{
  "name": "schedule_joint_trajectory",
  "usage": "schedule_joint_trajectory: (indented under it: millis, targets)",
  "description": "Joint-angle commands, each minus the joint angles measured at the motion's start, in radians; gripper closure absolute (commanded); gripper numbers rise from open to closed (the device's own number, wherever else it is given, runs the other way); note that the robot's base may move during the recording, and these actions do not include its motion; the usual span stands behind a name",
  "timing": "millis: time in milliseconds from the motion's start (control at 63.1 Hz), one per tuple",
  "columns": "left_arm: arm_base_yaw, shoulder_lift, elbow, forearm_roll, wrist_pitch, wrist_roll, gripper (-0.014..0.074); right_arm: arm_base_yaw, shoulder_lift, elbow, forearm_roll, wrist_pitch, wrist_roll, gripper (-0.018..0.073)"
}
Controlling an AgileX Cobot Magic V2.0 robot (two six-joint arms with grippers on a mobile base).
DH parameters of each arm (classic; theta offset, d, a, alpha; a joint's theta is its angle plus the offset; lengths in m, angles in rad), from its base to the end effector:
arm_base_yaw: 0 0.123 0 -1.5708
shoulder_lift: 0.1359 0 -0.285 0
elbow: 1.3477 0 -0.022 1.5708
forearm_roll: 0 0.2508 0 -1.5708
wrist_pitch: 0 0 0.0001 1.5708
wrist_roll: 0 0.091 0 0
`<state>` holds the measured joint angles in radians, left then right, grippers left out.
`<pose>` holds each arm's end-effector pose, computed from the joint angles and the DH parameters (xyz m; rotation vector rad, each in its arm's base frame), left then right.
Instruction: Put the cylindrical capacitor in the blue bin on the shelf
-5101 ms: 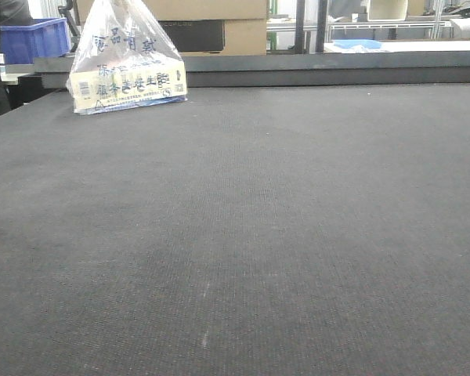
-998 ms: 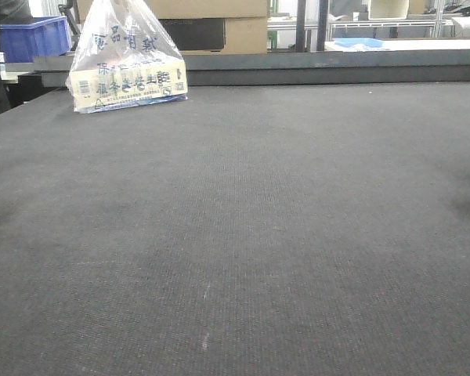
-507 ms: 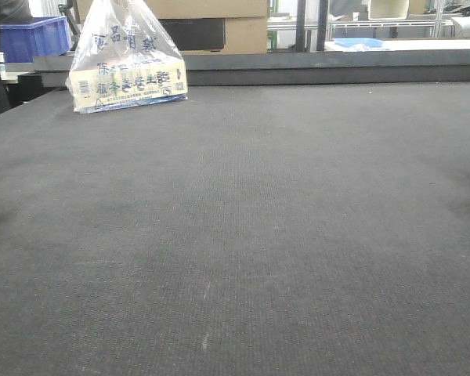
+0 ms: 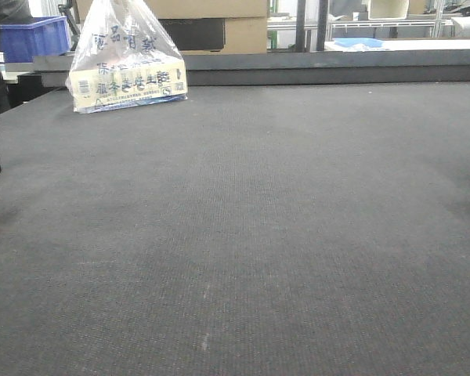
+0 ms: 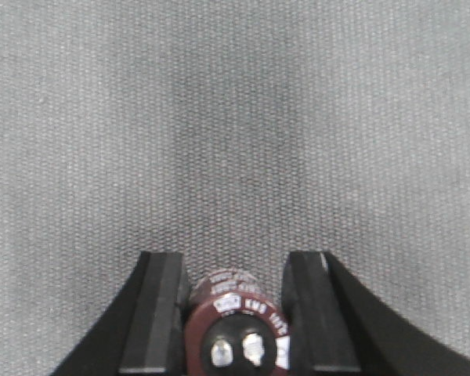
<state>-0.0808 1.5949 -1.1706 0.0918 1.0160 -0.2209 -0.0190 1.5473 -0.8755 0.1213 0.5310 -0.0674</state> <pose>0.3086 -0.0179 0.2536 -0.1460 2.9095 0.0722 0.2934 0.0000 0.2046 0.0564 2.6820 0.0880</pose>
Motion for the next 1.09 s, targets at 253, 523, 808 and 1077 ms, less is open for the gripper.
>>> schedule_joint_trajectory:
  millis: [253, 523, 808, 1077]
  targets:
    - [-0.006, -0.003, 0.001, 0.024, -0.021, -0.008, 0.0447, -0.007, 0.0, -0.009, -0.003, -0.029, -0.002, 0.0728]
    - [-0.006, -0.005, -0.01, 0.024, -0.002, -0.008, 0.0708, -0.007, -0.019, -0.046, -0.001, 0.036, -0.002, 0.0728]
    - [-0.006, -0.121, -0.074, 0.027, -0.028, -0.008, 0.0708, 0.016, -0.216, -0.108, 0.007, 0.095, -0.002, 0.0728]
    - [0.023, -0.352, 0.02, 0.029, -0.232, -0.008, 0.0708, 0.028, -0.465, -0.046, 0.007, 0.001, -0.002, 0.0728]
